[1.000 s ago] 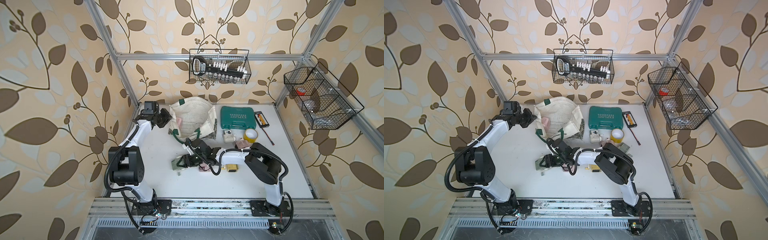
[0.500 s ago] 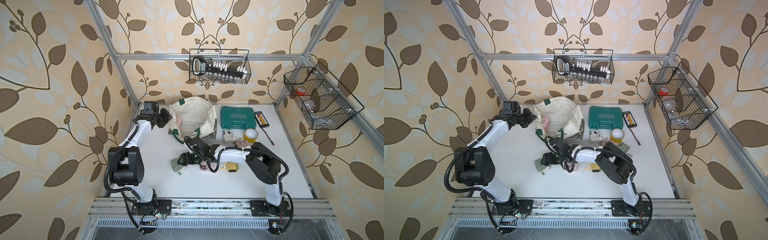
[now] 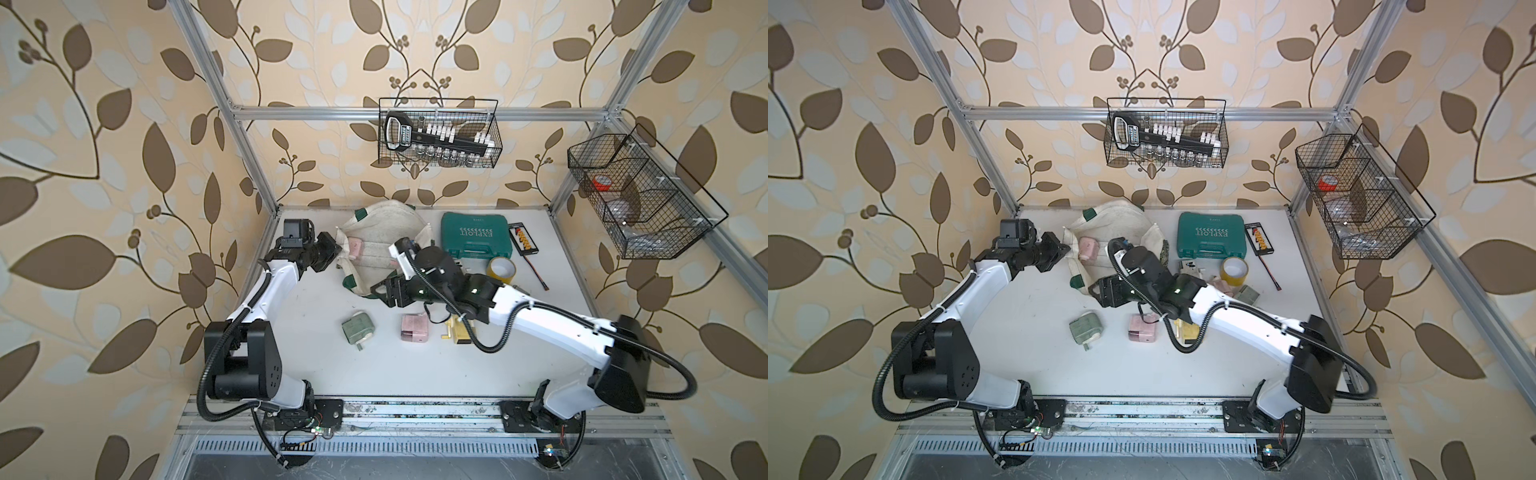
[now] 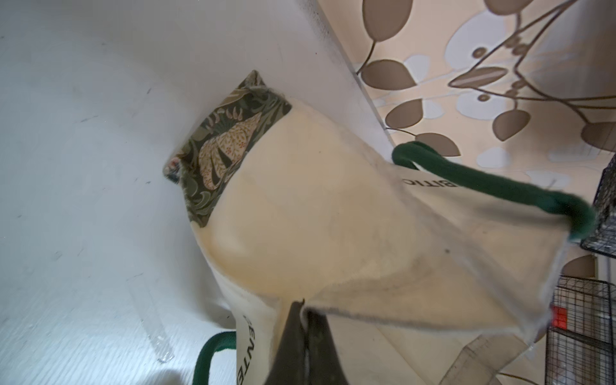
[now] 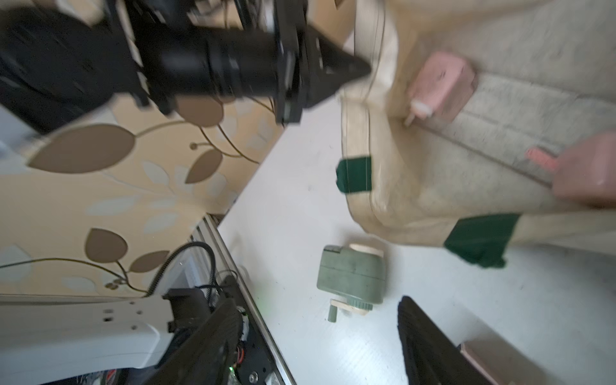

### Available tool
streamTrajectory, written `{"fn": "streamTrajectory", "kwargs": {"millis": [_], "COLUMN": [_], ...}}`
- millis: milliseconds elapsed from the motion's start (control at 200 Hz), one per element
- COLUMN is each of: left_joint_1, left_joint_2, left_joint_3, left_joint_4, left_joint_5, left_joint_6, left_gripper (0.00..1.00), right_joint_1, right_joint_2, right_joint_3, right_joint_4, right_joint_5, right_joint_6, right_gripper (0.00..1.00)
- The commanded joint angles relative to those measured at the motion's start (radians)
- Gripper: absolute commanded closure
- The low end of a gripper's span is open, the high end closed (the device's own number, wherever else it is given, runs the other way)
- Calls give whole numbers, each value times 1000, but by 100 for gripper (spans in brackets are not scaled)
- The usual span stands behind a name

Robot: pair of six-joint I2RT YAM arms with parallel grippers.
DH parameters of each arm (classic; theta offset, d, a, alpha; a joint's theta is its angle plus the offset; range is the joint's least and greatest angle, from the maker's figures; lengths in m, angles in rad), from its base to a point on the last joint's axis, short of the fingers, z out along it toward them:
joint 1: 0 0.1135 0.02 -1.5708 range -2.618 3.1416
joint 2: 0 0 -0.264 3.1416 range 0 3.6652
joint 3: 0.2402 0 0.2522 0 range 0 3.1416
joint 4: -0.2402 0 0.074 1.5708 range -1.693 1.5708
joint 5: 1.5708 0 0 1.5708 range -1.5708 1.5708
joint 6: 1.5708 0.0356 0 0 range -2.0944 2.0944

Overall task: Take out the pencil sharpeners from the tote bags
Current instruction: Place the pencil sharpener at the center of the board, then pick up the pencil sharpener from the canvas bag.

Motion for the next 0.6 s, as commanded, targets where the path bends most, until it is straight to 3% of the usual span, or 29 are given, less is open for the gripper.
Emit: {"fn": "streamTrajectory", "kwargs": {"millis": [0, 250, 420, 595], "left_joint_1": [-5, -8, -25, -57], "left_joint_2": [-87, -179, -206, -250], "left_joint_3": [-101, -246, -248, -245], "left_joint_4": [-59, -23, -25, -27], "left_joint_5": [-37, -9, 15, 14], "left_joint_6": [36, 13, -9, -51], "left_gripper": [100, 100, 100, 100], "right_joint_1": [-42, -30, -52, -102], "right_joint_2": [43, 317, 461, 492], "right_joint_3": [53, 223, 252, 245], "right_joint_4": [-65, -95, -238, -352], "right_joint_5": [58, 42, 261, 468], "right_joint_6": [-48, -15, 29, 56], "right_gripper": [30, 41, 45, 34]}}
